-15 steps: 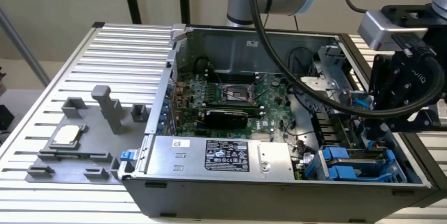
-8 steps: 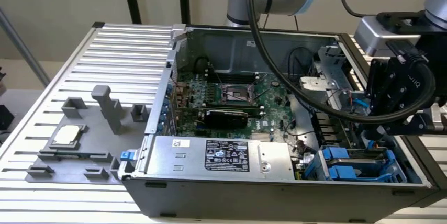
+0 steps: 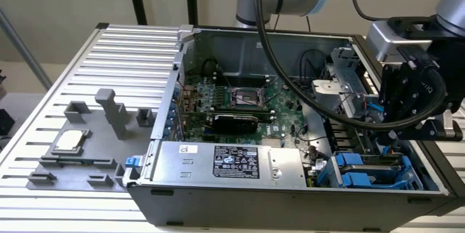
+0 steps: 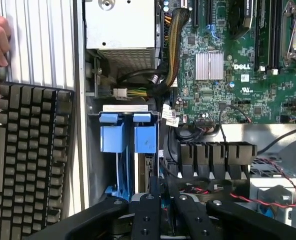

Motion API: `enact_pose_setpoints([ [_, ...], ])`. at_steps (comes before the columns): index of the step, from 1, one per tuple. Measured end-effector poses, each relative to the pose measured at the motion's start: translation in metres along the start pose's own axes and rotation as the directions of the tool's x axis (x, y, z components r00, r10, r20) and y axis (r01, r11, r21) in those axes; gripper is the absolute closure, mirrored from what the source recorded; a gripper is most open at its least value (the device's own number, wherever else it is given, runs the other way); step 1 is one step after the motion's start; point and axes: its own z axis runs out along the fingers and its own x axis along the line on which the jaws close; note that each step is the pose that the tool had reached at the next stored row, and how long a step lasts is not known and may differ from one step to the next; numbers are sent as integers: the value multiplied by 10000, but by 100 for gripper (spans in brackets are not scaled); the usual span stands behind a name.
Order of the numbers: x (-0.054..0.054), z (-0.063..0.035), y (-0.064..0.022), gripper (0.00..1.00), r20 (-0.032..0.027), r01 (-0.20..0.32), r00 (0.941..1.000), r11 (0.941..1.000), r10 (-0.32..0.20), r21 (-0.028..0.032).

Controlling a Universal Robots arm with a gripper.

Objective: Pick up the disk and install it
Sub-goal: 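Insert the second disk wire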

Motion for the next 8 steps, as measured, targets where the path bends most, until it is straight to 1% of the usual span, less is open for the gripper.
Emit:
enact_pose_setpoints([
  [2, -2, 5, 11, 100, -4, -2, 10000, 10000, 2, 7],
  [3, -1, 4, 30, 100, -7, -1, 10000, 10000, 1, 19],
  [5, 2, 4, 93, 100, -4, -1, 10000, 10000, 1, 59],
  [7, 4, 5, 162, 100, -3, -2, 10000, 9999, 2, 117],
  [8, 5, 10, 183, 100, 0, -4, 10000, 9999, 4, 148],
])
